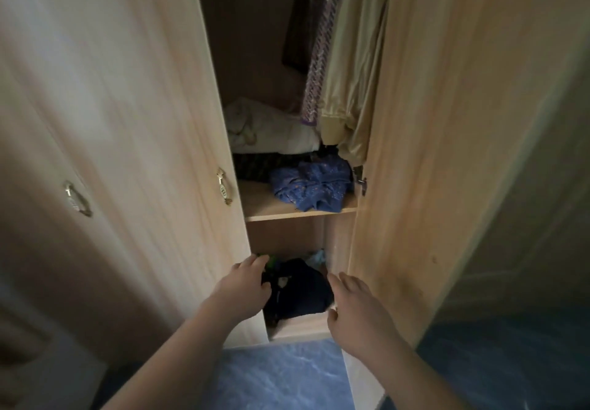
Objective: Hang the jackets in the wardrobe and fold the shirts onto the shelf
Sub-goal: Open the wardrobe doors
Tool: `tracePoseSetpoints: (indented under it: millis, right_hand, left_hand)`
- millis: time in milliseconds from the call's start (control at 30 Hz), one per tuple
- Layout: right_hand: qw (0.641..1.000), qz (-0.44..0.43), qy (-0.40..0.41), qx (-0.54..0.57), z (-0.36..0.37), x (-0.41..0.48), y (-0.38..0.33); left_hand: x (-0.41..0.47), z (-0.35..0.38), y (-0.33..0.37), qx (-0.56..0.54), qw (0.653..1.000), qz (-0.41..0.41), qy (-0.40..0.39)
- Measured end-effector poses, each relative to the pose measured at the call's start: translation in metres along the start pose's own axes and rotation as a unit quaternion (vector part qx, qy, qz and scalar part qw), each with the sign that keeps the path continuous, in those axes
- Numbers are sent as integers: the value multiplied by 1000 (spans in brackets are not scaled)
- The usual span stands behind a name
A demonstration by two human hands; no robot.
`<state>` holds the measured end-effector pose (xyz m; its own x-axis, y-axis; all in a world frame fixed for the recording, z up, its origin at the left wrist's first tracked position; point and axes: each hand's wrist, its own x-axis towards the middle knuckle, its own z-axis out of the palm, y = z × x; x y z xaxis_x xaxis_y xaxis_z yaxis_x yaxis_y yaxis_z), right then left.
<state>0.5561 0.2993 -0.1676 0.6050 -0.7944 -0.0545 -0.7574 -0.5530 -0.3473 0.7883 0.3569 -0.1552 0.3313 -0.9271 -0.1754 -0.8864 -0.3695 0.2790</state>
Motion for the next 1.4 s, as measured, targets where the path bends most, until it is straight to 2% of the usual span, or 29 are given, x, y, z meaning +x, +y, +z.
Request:
tracePoseSetpoints:
  millis: [200, 400, 567, 700, 833, 1133, 1300, 1400]
  right_hand:
    - [999, -33, 3, -39, 23, 112, -59]
    - [999, -28, 14, -38, 27, 217, -105]
    - [999, -19, 34, -34, 20, 263, -120]
    - [998, -24, 48, -13, 14, 266, -125]
    - [996, -49, 68, 25, 3, 250, -138]
    - [969, -177, 78, 154, -21, 165, -210]
    - [946, -209, 70, 235, 6, 113, -273]
    - [939, -234, 66, 243, 30, 84, -308]
  left_hand:
    - [70, -42, -84, -45, 996, -36, 62]
    - [163, -79, -127, -126, 983, -30, 131]
    - [206, -82, -131, -287, 934, -60, 205]
    - [212, -82, -128, -366, 909, -74, 186]
    - [189, -84, -124, -312, 933, -63, 165]
    - [41, -46, -132, -271, 937, -58, 213]
    - [-31, -39, -164, -237, 943, -70, 224]
    - [-75, -37, -196, -231, 940, -83, 238]
